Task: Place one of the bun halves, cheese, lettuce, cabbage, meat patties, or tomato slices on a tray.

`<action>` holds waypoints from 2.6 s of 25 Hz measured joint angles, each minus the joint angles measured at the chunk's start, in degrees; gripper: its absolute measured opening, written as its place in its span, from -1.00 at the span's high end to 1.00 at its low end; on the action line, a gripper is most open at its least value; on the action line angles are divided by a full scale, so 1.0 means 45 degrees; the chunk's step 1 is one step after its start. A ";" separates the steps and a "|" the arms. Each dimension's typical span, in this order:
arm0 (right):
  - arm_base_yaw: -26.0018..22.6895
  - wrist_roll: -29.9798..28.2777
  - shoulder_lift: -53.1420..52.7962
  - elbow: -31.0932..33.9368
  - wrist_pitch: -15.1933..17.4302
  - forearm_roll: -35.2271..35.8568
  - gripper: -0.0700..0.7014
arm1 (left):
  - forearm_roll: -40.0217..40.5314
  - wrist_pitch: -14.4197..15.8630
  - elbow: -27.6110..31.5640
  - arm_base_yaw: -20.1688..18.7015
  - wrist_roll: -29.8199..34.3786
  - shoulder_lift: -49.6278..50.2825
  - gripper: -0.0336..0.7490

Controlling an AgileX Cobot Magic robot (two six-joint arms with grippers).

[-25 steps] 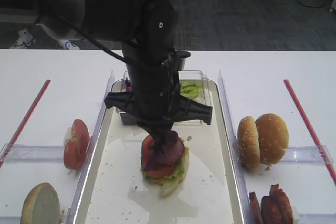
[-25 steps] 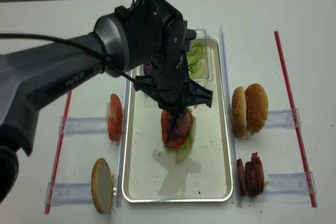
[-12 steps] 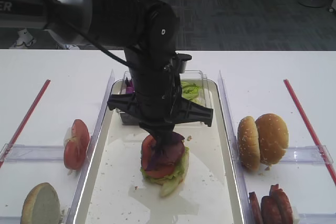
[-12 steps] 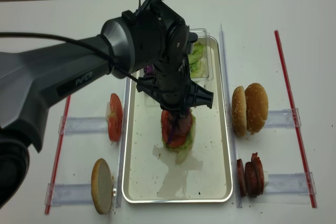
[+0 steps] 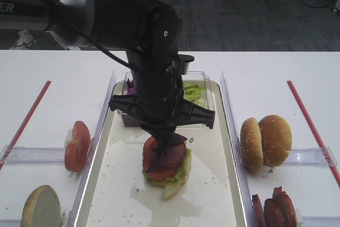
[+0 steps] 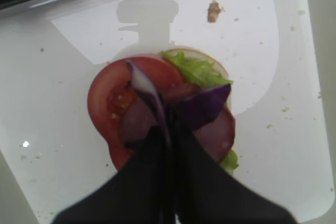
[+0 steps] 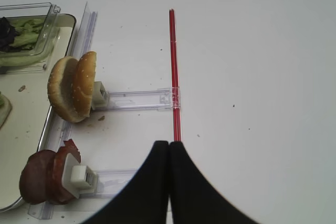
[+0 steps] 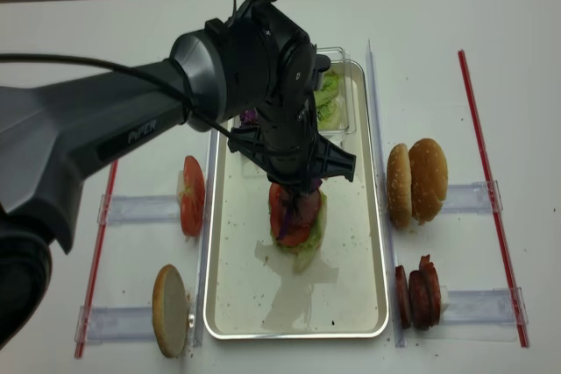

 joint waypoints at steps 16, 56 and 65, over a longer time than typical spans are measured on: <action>0.0000 0.0000 0.0000 0.0000 0.0000 0.0000 0.72 | 0.0142 0.0026 0.0000 0.0000 0.0006 0.0004 0.11; 0.0000 0.0000 0.0000 0.0000 0.0000 0.0000 0.72 | 0.0465 0.1151 -0.1460 0.2121 0.0800 0.0004 -0.67; 0.0000 0.0000 0.0000 0.0000 0.0000 0.0000 0.72 | 0.0460 0.1851 -0.1629 0.4818 0.2260 0.0004 -0.67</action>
